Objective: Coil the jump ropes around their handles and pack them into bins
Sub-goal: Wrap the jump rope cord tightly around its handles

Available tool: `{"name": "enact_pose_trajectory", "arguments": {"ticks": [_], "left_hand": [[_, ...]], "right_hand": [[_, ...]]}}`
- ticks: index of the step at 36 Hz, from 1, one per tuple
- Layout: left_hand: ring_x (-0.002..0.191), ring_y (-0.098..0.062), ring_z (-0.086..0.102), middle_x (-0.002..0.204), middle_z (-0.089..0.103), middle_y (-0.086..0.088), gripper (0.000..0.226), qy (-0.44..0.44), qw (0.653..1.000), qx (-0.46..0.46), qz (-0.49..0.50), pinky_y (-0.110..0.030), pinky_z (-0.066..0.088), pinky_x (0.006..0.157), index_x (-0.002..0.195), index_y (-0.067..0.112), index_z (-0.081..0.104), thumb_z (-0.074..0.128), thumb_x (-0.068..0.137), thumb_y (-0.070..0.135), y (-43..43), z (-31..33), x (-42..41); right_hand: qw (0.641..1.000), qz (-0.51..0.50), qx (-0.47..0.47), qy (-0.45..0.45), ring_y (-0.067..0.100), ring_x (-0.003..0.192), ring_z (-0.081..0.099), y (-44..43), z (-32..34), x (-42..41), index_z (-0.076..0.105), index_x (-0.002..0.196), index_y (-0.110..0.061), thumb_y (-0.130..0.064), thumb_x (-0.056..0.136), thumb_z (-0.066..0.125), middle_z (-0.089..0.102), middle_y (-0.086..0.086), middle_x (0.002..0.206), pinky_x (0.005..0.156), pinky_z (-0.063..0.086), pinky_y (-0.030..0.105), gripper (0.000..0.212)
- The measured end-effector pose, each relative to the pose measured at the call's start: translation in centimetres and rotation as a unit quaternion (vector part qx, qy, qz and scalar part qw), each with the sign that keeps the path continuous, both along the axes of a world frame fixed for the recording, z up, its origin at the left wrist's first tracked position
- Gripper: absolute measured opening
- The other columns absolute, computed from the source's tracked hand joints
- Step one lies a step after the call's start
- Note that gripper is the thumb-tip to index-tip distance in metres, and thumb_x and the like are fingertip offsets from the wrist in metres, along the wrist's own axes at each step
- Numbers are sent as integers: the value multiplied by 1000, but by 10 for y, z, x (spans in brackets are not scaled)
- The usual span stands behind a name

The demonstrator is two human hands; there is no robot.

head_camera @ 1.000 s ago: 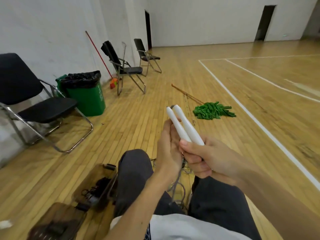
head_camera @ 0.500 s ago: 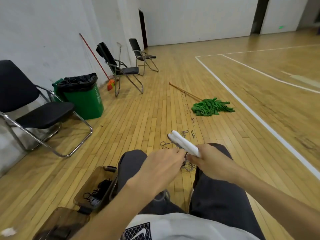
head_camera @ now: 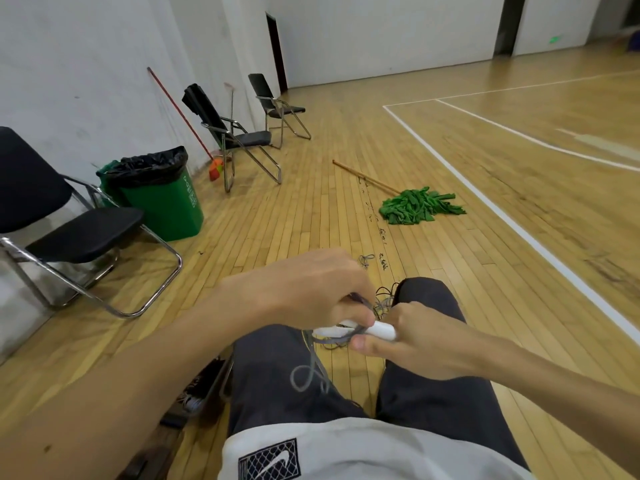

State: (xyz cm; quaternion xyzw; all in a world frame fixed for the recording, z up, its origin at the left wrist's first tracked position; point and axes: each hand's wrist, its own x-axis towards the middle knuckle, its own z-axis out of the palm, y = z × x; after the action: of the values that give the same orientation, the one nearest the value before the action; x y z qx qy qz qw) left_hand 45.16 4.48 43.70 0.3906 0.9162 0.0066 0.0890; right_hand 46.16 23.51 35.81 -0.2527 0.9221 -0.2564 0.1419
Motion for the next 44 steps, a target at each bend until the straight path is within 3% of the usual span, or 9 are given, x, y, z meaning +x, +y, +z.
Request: {"name": "enact_pose_trajectory", "arguments": {"ticks": [4, 13, 17, 20, 23, 25, 31, 39, 44], "left_hand": [[55, -11, 49, 58, 57, 6, 22, -57, 994, 96, 10, -22, 34, 53, 81, 13, 76, 70, 92, 32, 10, 17, 5], [56, -11, 49, 61, 61, 0, 20, -137, 972, 190, 15, -26, 36, 56, 83, 15, 77, 73, 90, 33, 1, 17, 0], [61, -23, 56, 71, 68, -9, 10, -266, 921, 286, -2, -30, 40, 56, 88, 6, 77, 71, 91, 14, -1, 13, 0], [53, -41, 42, 68, 57, -29, 10, -308, 876, 369, -23, -39, 29, 49, 84, 18, 76, 72, 90, 25, -2, 2, -2], [53, -16, 50, 64, 61, -3, 21, -328, 840, 432, -32, -25, 32, 49, 73, 31, 71, 68, 88, 45, 0, -10, -2], [53, -1, 43, 63, 56, 15, 18, -331, 820, 467, -14, -15, 31, 52, 67, 35, 67, 69, 85, 35, 2, -16, -1], [43, -9, 24, 54, 33, 3, 37, -342, 762, 538, 111, -20, 22, 42, 70, 20, 57, 46, 100, 40, 21, -13, -9], [47, -15, 26, 53, 32, 2, 45, -155, 843, 486, 169, -30, 21, 45, 79, 13, 58, 36, 105, 43, 28, 5, -27], [53, -5, 41, 57, 44, 9, 41, 36, 934, 320, 155, -32, 36, 58, 75, 24, 60, 38, 105, 42, 23, 10, -32]], "right_hand": [[999, 30, -15, -1, 13, 47, 27, 5, 5, 7, 39, 61, -11, -87, 72, 34, 33, 1, 56, 50, 26, 30, 78], [996, 60, -59, 31, 14, 50, 26, 22, 8, 12, 36, 59, -14, -89, 80, 32, 29, 0, 55, 51, 26, 33, 78], [991, 90, -83, 62, 15, 49, 30, 25, 15, 16, 43, 58, -15, -85, 83, 35, 33, 1, 54, 50, 26, 34, 75], [985, 93, -120, 87, 15, 47, 32, 27, 23, 16, 46, 59, -15, -85, 83, 37, 35, -1, 53, 48, 26, 27, 74], [979, 78, -167, 89, 12, 46, 33, 27, 29, 15, 49, 57, -24, -91, 77, 36, 37, -5, 52, 48, 28, 28, 72], [974, 54, -198, 91, 10, 46, 32, 28, 34, 12, 48, 55, -30, -94, 74, 35, 37, -7, 51, 49, 28, 28, 69], [954, -32, -270, 127, 6, 45, 31, 30, 61, -13, 45, 54, -23, -80, 77, 38, 40, -8, 49, 47, 27, 15, 62], [929, -177, -272, 178, 11, 45, 37, 41, 89, -68, 52, 59, -16, -81, 87, 36, 46, -6, 51, 53, 32, 26, 73], [937, -198, -220, 185, 13, 45, 35, 37, 78, -86, 50, 59, -16, -84, 84, 34, 46, -1, 54, 55, 32, 32, 75]]}}
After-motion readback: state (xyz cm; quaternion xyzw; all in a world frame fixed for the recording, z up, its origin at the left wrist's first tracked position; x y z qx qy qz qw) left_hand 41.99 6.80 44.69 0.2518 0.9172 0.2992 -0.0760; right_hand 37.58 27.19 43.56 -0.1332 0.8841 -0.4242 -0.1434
